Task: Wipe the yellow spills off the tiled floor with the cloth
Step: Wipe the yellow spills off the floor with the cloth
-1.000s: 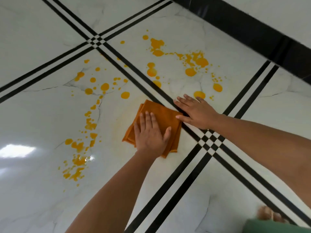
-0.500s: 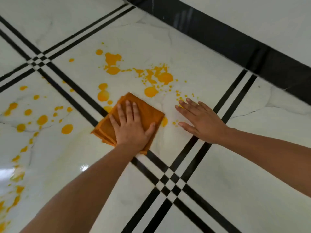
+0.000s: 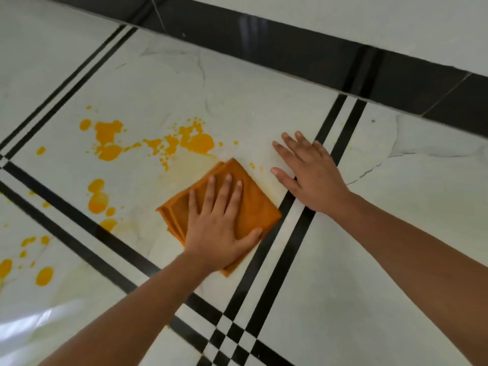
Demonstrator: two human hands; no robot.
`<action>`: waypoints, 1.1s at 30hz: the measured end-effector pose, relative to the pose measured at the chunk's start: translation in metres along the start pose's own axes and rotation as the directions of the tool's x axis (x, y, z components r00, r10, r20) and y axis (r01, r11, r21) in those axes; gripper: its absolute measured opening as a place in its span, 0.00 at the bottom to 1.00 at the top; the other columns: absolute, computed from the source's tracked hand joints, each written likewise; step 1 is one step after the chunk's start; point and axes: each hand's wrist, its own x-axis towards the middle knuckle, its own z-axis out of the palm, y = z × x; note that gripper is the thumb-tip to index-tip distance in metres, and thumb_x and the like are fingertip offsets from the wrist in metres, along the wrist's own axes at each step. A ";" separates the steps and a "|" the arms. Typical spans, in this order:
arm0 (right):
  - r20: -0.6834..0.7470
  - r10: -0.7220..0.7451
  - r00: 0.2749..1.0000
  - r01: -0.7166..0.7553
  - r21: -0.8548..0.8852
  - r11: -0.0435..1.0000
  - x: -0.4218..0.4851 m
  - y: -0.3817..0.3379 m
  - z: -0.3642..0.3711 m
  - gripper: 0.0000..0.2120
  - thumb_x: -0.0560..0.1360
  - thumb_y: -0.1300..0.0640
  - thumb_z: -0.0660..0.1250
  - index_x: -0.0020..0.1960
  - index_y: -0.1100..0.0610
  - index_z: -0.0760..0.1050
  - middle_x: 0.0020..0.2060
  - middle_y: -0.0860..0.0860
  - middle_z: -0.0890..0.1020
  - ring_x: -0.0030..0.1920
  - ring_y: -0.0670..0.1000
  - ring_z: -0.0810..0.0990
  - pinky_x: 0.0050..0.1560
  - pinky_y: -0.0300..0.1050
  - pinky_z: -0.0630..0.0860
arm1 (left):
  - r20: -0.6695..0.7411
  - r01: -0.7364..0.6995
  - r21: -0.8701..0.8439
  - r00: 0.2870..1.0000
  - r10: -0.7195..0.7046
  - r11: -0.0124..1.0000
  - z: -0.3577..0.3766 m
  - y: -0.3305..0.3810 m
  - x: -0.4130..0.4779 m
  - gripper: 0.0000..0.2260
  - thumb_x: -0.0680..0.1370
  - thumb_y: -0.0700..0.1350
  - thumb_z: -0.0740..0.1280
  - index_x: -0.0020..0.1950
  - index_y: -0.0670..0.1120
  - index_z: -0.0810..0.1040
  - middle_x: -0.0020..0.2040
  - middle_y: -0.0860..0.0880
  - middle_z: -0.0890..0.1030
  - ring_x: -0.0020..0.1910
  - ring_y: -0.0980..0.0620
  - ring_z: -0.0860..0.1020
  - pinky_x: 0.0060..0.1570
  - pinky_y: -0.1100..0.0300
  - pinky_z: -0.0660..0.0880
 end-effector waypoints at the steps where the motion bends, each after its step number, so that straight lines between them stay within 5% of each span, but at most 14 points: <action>1: 0.002 -0.005 1.000 0.005 -0.018 1.000 0.003 0.002 -0.001 0.35 0.73 0.35 0.36 0.76 0.49 0.51 0.76 0.51 0.53 0.76 0.52 0.47 0.73 0.50 0.42 | 0.021 -0.073 0.018 0.997 0.072 0.997 -0.002 -0.010 0.004 0.42 0.67 0.74 0.39 0.75 0.55 0.35 0.76 0.51 0.37 0.74 0.48 0.34 0.70 0.41 0.35; 2: -0.005 -0.003 1.000 0.002 -0.031 1.000 0.005 0.004 -0.002 0.34 0.74 0.35 0.36 0.76 0.49 0.51 0.76 0.50 0.53 0.76 0.52 0.47 0.73 0.50 0.42 | 0.007 -0.072 0.012 0.997 0.072 0.997 -0.005 -0.021 0.019 0.42 0.67 0.74 0.39 0.75 0.55 0.36 0.77 0.51 0.39 0.75 0.48 0.36 0.71 0.42 0.37; 6: -0.005 0.072 0.997 -0.072 -0.069 0.995 0.018 0.021 -0.006 0.28 0.79 0.39 0.44 0.76 0.48 0.49 0.76 0.50 0.50 0.76 0.52 0.44 0.73 0.51 0.41 | -0.063 0.391 -0.147 0.913 -0.403 0.909 -0.016 -0.018 0.075 0.43 0.67 0.72 0.39 0.77 0.51 0.44 0.78 0.49 0.46 0.76 0.46 0.41 0.71 0.39 0.42; 7: -0.006 0.083 0.997 -0.083 -0.082 0.993 0.023 0.028 -0.008 0.28 0.79 0.40 0.44 0.76 0.48 0.48 0.77 0.50 0.50 0.76 0.52 0.44 0.73 0.52 0.41 | -0.080 0.345 -0.114 0.931 -0.355 0.932 -0.011 -0.003 0.069 0.42 0.67 0.72 0.39 0.76 0.51 0.43 0.77 0.49 0.44 0.75 0.46 0.40 0.70 0.38 0.41; 9: -0.001 0.084 0.996 -0.084 -0.101 0.991 0.031 0.037 -0.012 0.28 0.79 0.40 0.44 0.76 0.48 0.48 0.77 0.50 0.50 0.76 0.53 0.44 0.73 0.53 0.42 | -0.066 -0.006 -0.034 0.998 0.004 0.999 0.000 0.022 0.034 0.39 0.70 0.72 0.42 0.76 0.53 0.41 0.77 0.50 0.42 0.75 0.45 0.40 0.70 0.39 0.39; 12: -0.014 0.123 0.992 -0.123 -0.081 0.989 0.040 0.050 -0.018 0.28 0.79 0.40 0.44 0.76 0.48 0.49 0.76 0.50 0.51 0.76 0.53 0.45 0.73 0.53 0.43 | -0.055 -0.288 0.052 0.955 0.291 0.956 -0.002 0.013 0.039 0.38 0.70 0.73 0.42 0.75 0.57 0.40 0.77 0.51 0.46 0.75 0.47 0.41 0.70 0.41 0.39; 14: -0.018 0.158 0.987 -0.159 -0.058 0.986 0.039 0.054 -0.021 0.28 0.79 0.40 0.44 0.76 0.48 0.49 0.76 0.50 0.51 0.76 0.52 0.45 0.73 0.53 0.43 | -0.073 -0.065 0.016 0.995 0.066 0.998 -0.013 0.002 0.089 0.38 0.69 0.73 0.42 0.75 0.57 0.39 0.77 0.52 0.44 0.75 0.48 0.40 0.71 0.41 0.39; 17: 0.002 0.147 0.989 -0.146 -0.086 0.985 0.030 0.061 -0.023 0.27 0.79 0.40 0.43 0.76 0.47 0.49 0.76 0.49 0.51 0.76 0.51 0.45 0.73 0.52 0.41 | -0.055 0.318 -0.141 0.943 -0.328 0.938 -0.027 0.011 0.140 0.37 0.72 0.71 0.44 0.76 0.53 0.42 0.78 0.49 0.44 0.75 0.45 0.40 0.70 0.37 0.41; 18: 0.016 0.135 0.991 -0.133 -0.097 0.986 0.027 0.064 -0.023 0.27 0.79 0.39 0.42 0.76 0.47 0.49 0.76 0.49 0.51 0.76 0.52 0.45 0.73 0.52 0.42 | -0.055 0.307 -0.122 0.948 -0.315 0.944 -0.026 0.021 0.136 0.37 0.72 0.71 0.44 0.76 0.53 0.41 0.78 0.49 0.43 0.75 0.44 0.39 0.70 0.36 0.41; 22: 0.039 0.174 0.984 -0.170 -0.102 0.980 0.015 0.074 -0.027 0.31 0.76 0.36 0.37 0.76 0.46 0.50 0.76 0.49 0.51 0.76 0.52 0.45 0.73 0.52 0.42 | -0.003 -0.173 0.071 0.985 0.174 0.982 -0.016 0.036 0.094 0.39 0.68 0.74 0.38 0.74 0.57 0.35 0.77 0.52 0.40 0.75 0.47 0.37 0.70 0.40 0.38; 24: 0.062 0.186 0.980 -0.181 -0.087 0.980 0.010 0.073 -0.025 0.29 0.77 0.38 0.40 0.76 0.46 0.49 0.77 0.49 0.49 0.76 0.52 0.44 0.73 0.51 0.40 | -0.033 -0.108 0.022 0.993 0.109 0.994 -0.025 0.024 0.128 0.38 0.69 0.74 0.39 0.75 0.58 0.37 0.77 0.52 0.41 0.75 0.48 0.39 0.71 0.40 0.41; 27: 0.047 0.196 0.979 -0.195 -0.037 0.980 0.011 0.072 -0.024 0.27 0.78 0.40 0.43 0.76 0.46 0.48 0.77 0.48 0.49 0.76 0.51 0.43 0.73 0.51 0.40 | -0.064 0.249 -0.113 0.964 -0.257 0.962 -0.035 0.021 0.171 0.37 0.72 0.71 0.42 0.76 0.54 0.41 0.78 0.50 0.44 0.75 0.45 0.41 0.70 0.37 0.43; 33: 0.024 0.185 0.982 -0.185 -0.013 0.983 0.038 0.065 -0.026 0.28 0.78 0.39 0.42 0.76 0.47 0.48 0.76 0.49 0.50 0.76 0.52 0.45 0.73 0.52 0.42 | -0.061 -0.068 0.006 0.996 0.068 0.998 -0.014 0.027 0.109 0.37 0.68 0.73 0.36 0.74 0.60 0.35 0.77 0.54 0.41 0.75 0.49 0.38 0.71 0.42 0.36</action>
